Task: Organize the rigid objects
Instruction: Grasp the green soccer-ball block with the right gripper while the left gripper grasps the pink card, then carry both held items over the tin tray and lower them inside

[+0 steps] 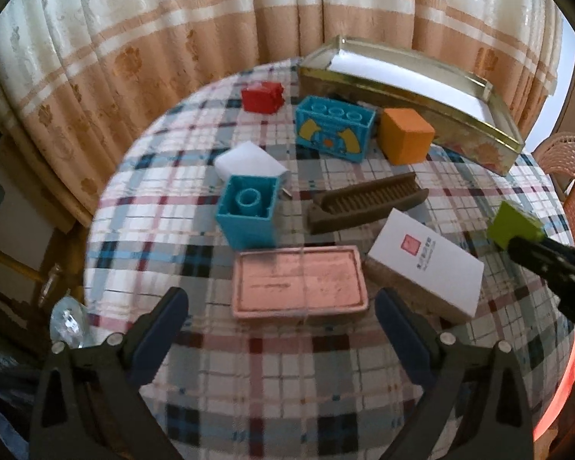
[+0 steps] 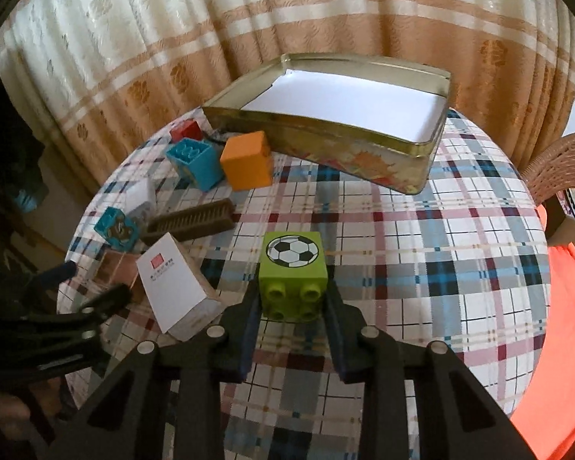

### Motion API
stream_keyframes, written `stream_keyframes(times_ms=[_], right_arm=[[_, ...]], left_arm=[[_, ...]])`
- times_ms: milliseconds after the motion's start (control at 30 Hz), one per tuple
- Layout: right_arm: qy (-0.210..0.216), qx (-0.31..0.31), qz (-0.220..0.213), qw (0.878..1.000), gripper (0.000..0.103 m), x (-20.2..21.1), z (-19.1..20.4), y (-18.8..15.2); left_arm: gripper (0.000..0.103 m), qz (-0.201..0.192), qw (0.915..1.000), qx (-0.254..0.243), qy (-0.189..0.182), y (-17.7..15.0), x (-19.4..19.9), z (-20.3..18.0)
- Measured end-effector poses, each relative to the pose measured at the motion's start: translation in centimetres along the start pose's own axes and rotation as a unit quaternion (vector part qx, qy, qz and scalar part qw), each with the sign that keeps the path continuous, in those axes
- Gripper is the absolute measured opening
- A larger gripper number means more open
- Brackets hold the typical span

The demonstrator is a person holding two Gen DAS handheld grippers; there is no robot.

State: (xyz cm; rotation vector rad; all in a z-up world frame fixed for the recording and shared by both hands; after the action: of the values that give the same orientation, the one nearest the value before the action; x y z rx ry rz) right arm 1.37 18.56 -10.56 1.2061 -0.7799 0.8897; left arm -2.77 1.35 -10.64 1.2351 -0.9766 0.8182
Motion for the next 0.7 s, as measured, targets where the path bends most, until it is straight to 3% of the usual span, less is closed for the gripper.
stream_keyframes(times_ms=[133, 200, 267, 333, 567, 700], right_arm=[[0.003, -0.002, -0.007, 1.0, 0.034, 0.7, 0.1, 0.0], [0.001, -0.004, -0.011, 1.0, 0.034, 1.0, 0.2, 0.0], [-0.003, -0.005, -0.016, 1.0, 0.034, 1.3, 0.1, 0.0], [-0.001, -0.011, -0.018, 1.0, 0.034, 1.5, 0.0, -0.1], [0.011, -0.027, -0.022, 0.999, 0.034, 2.2, 0.0, -0.3], [0.013, -0.03, -0.034, 0.999, 0.034, 3.1, 0.0, -0.3]], left_arm=[[0.099, 0.017, 0.9998, 0.009, 0.0, 0.9, -1.3, -0.3], [0.094, 0.028, 0.9995, 0.017, 0.005, 1.1, -1.9, -0.1], [0.089, 0.031, 0.9987, 0.034, -0.022, 1.1, -2.2, 0.5], [0.077, 0.02, 0.999, 0.035, -0.021, 0.8, -1.9, 0.8], [0.077, 0.009, 0.9986, 0.03, -0.043, -0.6, -0.4, 1.3], [0.077, -0.018, 0.9982, 0.029, -0.05, -1.2, 1.6, 2.5]])
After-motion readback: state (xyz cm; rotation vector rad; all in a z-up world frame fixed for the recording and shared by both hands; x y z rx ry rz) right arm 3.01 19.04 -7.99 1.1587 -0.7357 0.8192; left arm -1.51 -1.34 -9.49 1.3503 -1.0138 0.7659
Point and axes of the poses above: each gripper's, at about its wrist camera, not at the fingertips, and x roughly against the way its jaws point, z to its left, y to its top, the point moved 4 cm from there along -x, roughly the way its jaws point, and after that the axes turned 12 degrees about z, right-handed, at the moved point
